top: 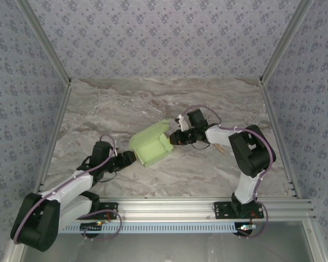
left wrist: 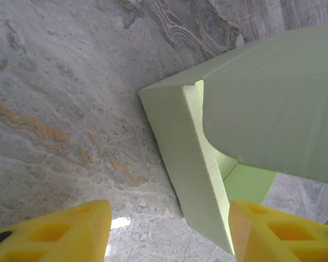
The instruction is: Fold the paper box
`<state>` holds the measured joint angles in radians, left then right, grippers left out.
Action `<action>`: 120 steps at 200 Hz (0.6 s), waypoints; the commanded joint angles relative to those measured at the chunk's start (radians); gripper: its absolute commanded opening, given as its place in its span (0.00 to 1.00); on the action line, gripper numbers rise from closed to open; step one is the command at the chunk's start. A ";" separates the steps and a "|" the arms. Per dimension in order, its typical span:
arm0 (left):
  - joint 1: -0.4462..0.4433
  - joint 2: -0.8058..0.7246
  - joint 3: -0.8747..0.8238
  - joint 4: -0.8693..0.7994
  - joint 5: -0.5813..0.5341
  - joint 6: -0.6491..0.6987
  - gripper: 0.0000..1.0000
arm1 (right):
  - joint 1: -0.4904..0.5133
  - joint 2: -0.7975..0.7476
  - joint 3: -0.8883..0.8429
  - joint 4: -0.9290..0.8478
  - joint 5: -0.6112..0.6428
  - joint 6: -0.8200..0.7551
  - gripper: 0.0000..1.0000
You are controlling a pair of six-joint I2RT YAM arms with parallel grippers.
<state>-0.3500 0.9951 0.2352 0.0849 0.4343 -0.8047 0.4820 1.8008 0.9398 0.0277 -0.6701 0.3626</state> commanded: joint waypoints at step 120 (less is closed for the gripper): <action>-0.038 0.063 0.052 0.105 0.003 -0.003 0.41 | 0.129 -0.064 0.011 -0.086 0.295 -0.032 0.13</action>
<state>-0.3775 1.0569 0.2531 0.1547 0.4301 -0.8059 0.5720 1.7676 0.9398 0.0143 -0.4763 0.3573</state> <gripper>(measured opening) 0.409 0.132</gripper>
